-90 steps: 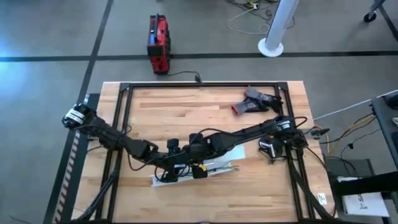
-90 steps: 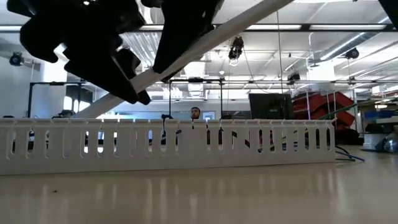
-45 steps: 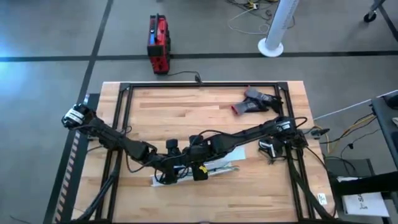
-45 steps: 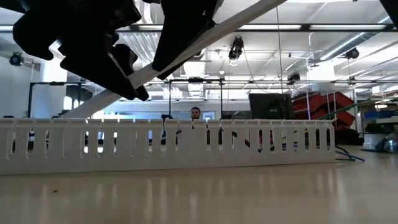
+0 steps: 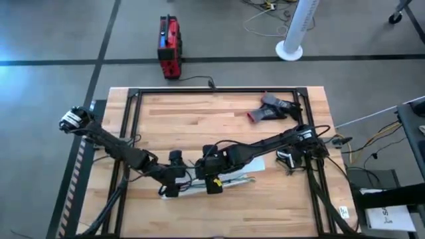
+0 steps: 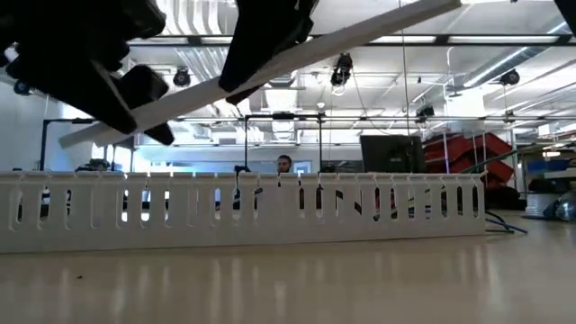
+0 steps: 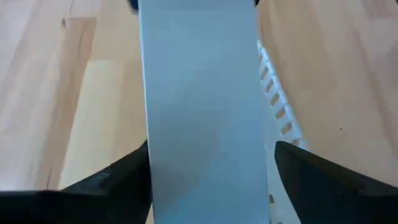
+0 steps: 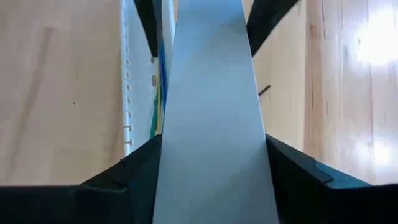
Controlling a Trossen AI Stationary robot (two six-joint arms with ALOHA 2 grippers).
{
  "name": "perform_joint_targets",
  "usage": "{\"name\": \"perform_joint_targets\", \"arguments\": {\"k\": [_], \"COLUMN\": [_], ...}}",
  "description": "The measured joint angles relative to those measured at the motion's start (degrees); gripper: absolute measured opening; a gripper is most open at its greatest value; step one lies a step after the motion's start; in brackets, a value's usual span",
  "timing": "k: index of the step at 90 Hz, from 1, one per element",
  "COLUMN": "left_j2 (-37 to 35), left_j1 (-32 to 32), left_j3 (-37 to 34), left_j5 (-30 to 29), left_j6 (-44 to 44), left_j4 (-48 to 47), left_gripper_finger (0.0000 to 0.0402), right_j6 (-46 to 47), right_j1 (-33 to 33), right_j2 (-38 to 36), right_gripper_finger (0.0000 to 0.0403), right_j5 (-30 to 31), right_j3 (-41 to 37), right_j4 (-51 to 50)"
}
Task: Ziptie cables
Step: Close the white cable duct
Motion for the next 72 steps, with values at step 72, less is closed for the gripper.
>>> {"name": "perform_joint_targets", "arguments": {"k": [72], "left_j2": [3.52], "left_j1": [-2.18], "left_j3": [-3.42], "left_j5": [-0.28], "left_j6": [-2.68], "left_j4": [6.63], "left_gripper_finger": [0.0207], "right_j6": [7.87], "right_j1": [3.58], "right_j2": [-0.71], "right_gripper_finger": [0.0236], "right_j5": [3.15], "right_j3": [-15.18], "right_j4": [17.76]}}
